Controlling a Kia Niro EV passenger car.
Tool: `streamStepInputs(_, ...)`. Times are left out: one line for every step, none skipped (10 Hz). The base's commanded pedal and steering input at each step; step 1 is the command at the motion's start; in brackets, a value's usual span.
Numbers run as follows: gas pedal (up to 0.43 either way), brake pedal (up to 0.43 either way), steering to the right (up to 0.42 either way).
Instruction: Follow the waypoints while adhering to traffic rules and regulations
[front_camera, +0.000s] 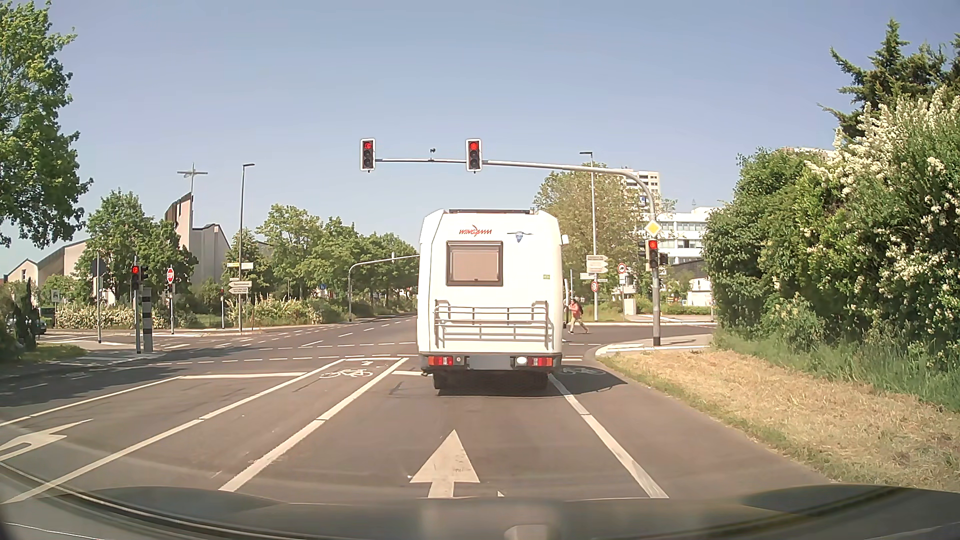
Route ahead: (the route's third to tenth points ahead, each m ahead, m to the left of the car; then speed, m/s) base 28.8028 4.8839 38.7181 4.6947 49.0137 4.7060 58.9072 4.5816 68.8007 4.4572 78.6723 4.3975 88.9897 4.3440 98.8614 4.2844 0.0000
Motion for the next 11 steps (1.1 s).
streamStepInputs(0.000,0.293,0.005)
streamStepInputs(0.000,0.293,0.005)
streamStepInputs(0.000,0.293,0.005)
streamStepInputs(0.000,0.299,0.005)
streamStepInputs(0.000,0.299,0.005)
streamStepInputs(0.000,0.293,0.005)
streamStepInputs(0.000,0.293,0.005)
streamStepInputs(0.000,0.293,0.005)
streamStepInputs(0.000,0.299,0.005)
streamStepInputs(0.000,0.293,0.005)
streamStepInputs(0.000,0.293,0.005)
